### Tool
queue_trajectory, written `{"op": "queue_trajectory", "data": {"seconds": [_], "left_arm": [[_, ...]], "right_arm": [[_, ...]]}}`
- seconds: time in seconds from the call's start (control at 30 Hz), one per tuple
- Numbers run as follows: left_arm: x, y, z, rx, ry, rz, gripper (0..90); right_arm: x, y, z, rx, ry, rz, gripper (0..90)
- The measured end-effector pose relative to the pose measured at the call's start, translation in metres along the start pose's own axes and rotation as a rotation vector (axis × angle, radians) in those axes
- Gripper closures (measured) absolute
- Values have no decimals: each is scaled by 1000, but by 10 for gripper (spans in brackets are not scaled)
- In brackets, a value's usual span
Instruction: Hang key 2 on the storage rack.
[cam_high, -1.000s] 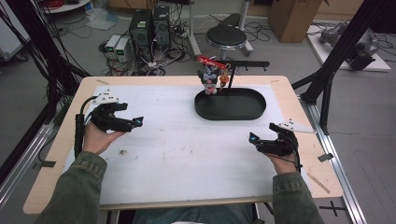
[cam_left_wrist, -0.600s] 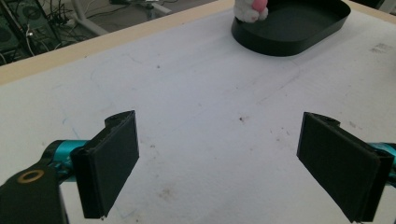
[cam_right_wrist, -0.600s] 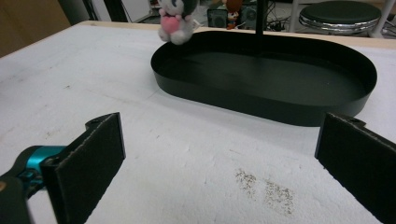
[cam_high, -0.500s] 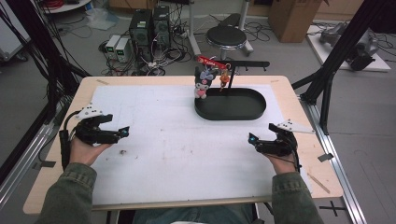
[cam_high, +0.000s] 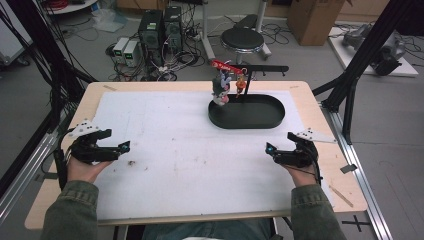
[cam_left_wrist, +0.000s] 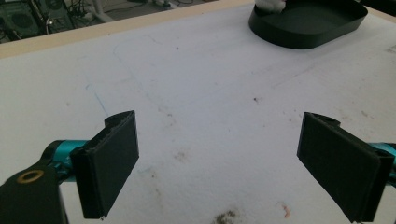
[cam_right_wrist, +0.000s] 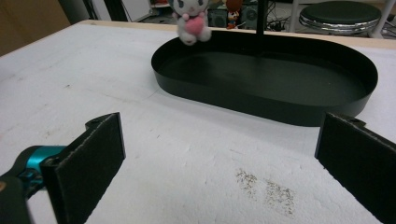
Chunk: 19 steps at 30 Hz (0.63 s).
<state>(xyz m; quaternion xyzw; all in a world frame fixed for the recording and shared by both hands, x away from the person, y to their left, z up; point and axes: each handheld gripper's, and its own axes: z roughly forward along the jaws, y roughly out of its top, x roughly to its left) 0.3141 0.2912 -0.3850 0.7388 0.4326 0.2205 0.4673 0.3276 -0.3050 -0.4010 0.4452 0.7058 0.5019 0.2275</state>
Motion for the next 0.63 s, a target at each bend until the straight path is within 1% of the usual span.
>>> {"op": "queue_trajectory", "data": {"seconds": [0.03,0.07,0.17,0.27,0.33,0.4,0.5,0.53,0.63], "left_arm": [[0,-4,-2,1,4,-1,126],[1,-7,-4,0,0,-5,126],[3,-20,-9,4,9,-16,126],[4,-32,-14,18,21,-41,126],[4,-40,-17,21,29,-45,126],[3,-42,-21,16,33,-47,126],[3,-42,-29,-19,52,-45,126],[4,-42,-30,-31,56,-53,126],[6,-45,-31,-34,59,-61,126]], "right_arm": [[0,0,0,-1,-1,-1,8],[0,0,-1,4,1,10,8],[0,0,-1,1,0,7,8],[0,0,0,6,-1,3,8],[1,0,0,7,-1,6,8],[1,0,0,8,-1,7,8],[0,-1,0,6,1,5,8],[0,-2,0,8,2,4,8],[0,-2,2,15,4,3,8]]}}
